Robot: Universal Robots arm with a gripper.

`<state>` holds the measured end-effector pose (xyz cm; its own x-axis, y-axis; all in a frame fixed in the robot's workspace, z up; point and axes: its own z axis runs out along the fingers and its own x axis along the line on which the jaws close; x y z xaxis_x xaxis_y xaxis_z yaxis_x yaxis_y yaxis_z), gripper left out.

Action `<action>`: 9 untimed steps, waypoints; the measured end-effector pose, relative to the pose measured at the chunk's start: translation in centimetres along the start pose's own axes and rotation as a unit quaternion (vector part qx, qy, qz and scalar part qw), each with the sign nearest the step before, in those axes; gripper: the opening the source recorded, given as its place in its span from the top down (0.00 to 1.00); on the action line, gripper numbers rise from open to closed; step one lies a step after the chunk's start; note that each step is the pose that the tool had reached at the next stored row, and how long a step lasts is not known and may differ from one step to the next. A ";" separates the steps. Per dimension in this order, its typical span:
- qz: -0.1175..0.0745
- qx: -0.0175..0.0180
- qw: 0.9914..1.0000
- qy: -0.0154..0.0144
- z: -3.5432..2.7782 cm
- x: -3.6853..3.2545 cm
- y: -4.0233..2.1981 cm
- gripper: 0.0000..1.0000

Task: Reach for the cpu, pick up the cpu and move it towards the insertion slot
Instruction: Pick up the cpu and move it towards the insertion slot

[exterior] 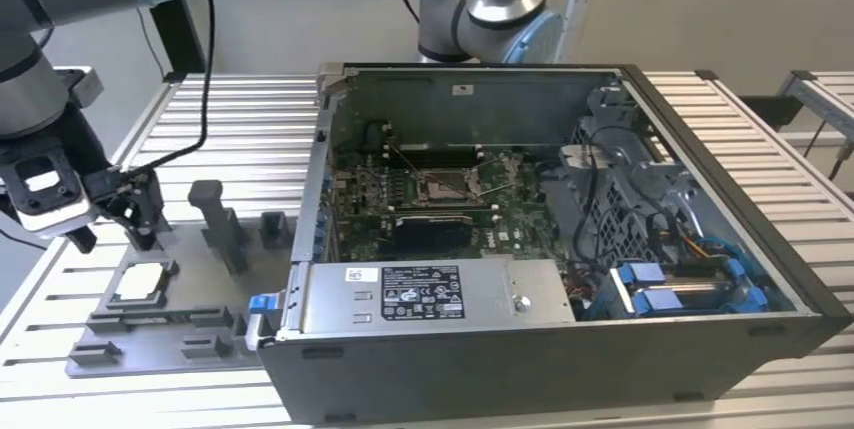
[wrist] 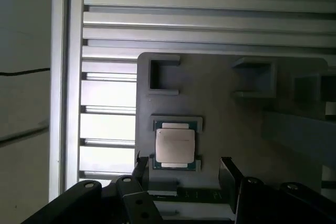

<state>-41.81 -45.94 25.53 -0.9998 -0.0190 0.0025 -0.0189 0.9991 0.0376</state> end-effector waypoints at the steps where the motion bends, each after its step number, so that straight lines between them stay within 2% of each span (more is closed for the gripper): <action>1: 0.000 0.000 1.000 0.000 0.17 0.01 -0.01 0.00; 9: 0.000 0.000 1.000 0.000 1.64 0.07 -0.15 0.00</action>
<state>-41.88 -46.04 23.89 -0.9998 -0.0191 0.0026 -0.0190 0.9991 0.0376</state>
